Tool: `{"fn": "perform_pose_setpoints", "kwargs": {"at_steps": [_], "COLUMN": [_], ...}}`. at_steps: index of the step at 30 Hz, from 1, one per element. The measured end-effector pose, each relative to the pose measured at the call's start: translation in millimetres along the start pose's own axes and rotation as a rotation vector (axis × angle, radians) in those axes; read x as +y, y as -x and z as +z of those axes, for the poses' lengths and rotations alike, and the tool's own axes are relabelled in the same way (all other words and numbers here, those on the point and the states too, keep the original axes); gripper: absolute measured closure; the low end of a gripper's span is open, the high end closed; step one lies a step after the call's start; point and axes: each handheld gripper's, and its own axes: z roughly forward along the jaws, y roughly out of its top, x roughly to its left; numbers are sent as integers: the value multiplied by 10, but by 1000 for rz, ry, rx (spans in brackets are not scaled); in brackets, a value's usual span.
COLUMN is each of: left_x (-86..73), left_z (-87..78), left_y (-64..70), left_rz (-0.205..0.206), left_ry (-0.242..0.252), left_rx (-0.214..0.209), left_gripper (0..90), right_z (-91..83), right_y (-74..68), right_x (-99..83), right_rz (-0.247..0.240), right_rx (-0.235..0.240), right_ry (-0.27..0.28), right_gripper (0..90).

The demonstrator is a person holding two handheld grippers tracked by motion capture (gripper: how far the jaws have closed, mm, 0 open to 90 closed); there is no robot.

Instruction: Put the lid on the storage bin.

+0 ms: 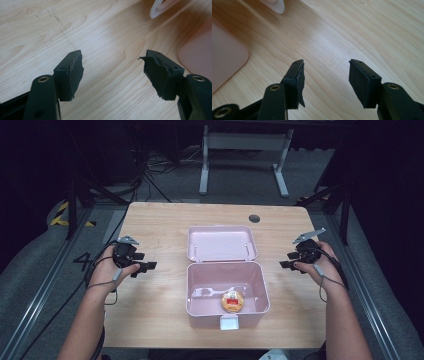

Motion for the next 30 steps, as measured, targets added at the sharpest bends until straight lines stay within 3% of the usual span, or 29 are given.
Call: {"fn": "perform_pose_setpoints", "kwargs": {"at_steps": [7, 10, 13, 17, 24, 30], "left_x": [174, 273, 389, 557, 742, 914], "left_z": [-74, -116, -124, -83, 2, 151], "left_y": [118, 161, 200, 248, 328, 364], "left_rz": [-57, -53, -82, -63, -55, -84], "left_ry": [105, 115, 140, 113, 108, 120], "left_rx": [-112, -102, -140, -127, -139, -171], "left_gripper": [362, 374, 376, 371, 352, 352], "right_z": [8, 16, 24, 34, 18, 12], "right_y": [-3, -12, -17, -31, -30, -38], "right_x": [-30, -34, -41, -34, -55, -65], "right_rz": [-2, -2, -6, -14, -16, -15], "right_rx": [13, 8, 5, -2, -5, -1], "right_ry": [-14, -16, -28, -25, -26, -28], "right_gripper": [479, 477, 476, 473, 465, 462]}}
